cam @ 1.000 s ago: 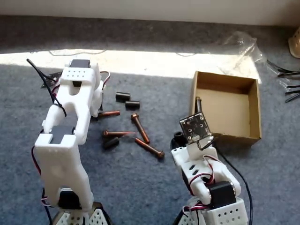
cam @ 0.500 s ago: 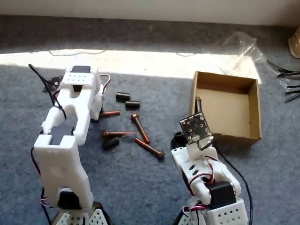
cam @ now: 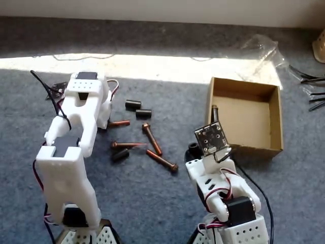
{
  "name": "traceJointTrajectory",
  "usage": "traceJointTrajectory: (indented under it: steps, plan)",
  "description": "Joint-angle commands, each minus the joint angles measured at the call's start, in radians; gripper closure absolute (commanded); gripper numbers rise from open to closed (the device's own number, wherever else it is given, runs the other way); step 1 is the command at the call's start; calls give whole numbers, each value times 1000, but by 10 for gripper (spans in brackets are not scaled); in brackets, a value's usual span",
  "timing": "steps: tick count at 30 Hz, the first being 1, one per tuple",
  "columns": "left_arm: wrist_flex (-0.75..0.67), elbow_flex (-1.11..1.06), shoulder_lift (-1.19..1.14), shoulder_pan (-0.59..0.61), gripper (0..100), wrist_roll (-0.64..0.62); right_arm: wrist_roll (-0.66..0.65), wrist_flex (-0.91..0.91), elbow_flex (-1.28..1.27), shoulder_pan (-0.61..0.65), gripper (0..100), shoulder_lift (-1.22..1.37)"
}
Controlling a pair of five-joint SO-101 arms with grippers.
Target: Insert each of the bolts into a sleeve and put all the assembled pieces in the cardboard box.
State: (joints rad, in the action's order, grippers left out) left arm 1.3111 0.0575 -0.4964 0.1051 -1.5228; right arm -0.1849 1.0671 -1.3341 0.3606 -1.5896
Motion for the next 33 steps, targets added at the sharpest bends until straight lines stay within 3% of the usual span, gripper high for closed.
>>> traceJointTrajectory:
  steps: [1,10,16,22,33]
  plan:
    - [-6,1,4,61,985,-8,-12,-31,8,-13,995,-8]
    - [-3,5,4,58,995,-2,-12,-31,8,-13,995,-8]
    - [-2,53,4,58,995,126,-12,-30,8,-13,995,-8]
    - [2,70,4,45,995,140,-12,-30,8,-13,995,-8]
    - [-5,71,4,-44,995,437,-12,-30,8,-13,995,-8]
